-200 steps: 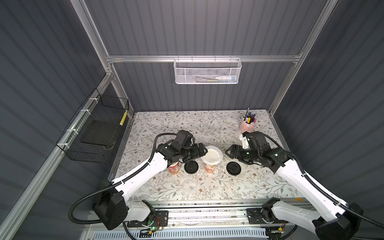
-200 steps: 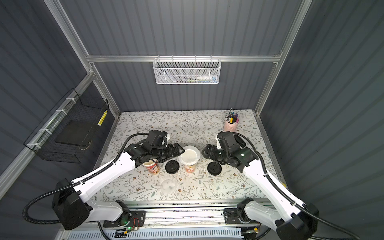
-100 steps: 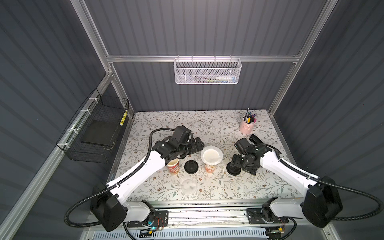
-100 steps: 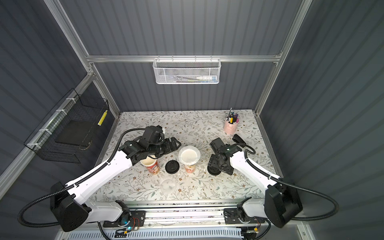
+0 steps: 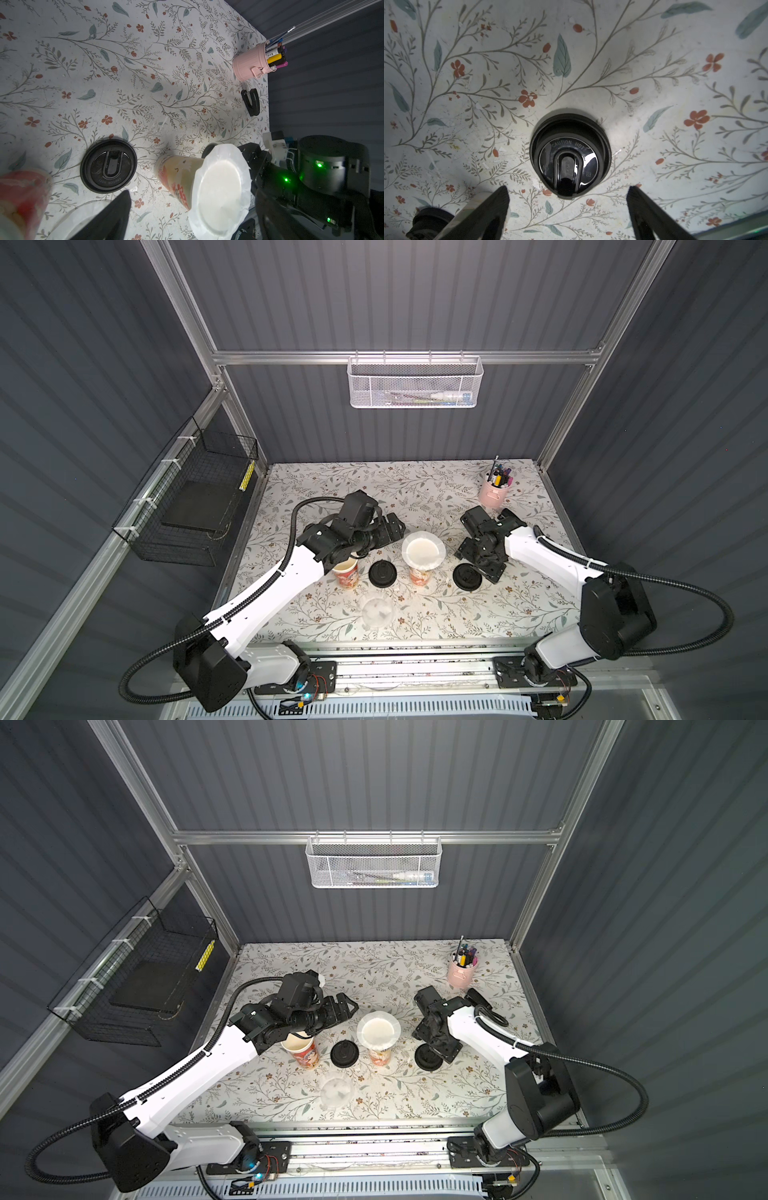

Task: Put the leak-proof paper on the milk tea cups
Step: Pick up the cup lid from the center of the board.

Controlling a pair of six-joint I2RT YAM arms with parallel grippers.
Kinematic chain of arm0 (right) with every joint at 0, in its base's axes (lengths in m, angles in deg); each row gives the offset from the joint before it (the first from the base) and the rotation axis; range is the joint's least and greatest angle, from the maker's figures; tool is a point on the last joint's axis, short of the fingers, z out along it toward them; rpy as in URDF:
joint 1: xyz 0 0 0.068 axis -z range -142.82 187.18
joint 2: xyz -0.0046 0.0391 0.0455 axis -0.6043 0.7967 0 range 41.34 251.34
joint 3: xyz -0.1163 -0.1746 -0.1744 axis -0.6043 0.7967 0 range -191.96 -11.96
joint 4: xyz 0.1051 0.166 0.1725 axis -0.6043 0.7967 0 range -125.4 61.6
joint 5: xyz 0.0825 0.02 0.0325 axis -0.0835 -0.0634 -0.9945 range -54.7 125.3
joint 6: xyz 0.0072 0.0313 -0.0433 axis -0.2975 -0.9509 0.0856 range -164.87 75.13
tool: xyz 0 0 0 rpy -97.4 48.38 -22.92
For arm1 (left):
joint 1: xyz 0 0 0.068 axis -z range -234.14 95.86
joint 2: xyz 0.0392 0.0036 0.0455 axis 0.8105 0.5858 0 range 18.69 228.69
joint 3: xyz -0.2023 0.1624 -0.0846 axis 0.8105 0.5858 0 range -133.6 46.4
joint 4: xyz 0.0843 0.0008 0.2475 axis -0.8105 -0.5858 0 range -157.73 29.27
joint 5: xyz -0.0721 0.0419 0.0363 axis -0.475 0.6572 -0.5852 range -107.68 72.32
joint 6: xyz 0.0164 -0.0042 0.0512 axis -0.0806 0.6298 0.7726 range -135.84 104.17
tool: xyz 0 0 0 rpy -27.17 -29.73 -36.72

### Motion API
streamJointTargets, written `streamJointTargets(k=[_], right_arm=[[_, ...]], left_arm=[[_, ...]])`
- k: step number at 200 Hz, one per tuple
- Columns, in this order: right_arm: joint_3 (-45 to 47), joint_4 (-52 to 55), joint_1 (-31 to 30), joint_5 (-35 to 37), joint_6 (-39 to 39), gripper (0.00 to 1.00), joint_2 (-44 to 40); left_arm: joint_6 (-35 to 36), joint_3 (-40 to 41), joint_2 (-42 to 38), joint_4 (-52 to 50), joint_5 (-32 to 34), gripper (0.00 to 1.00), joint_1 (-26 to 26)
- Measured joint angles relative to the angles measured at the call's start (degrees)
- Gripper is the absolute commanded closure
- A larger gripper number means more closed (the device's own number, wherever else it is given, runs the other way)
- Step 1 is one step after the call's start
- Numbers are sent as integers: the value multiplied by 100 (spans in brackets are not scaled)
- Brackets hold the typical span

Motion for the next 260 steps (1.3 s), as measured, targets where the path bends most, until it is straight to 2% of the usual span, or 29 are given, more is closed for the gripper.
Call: streamJointTargets(k=[89, 152, 260], right_arm=[[223, -363, 2, -295, -28, 13, 417], [267, -501, 9, -328, -48, 19, 610], [420, -597, 72, -363, -61, 21, 645]], left_arm=[[-17, 0, 0, 17, -2, 8, -22], [-17, 2, 0, 20, -4, 8, -59], [-17, 0, 35, 22, -50, 9, -96]])
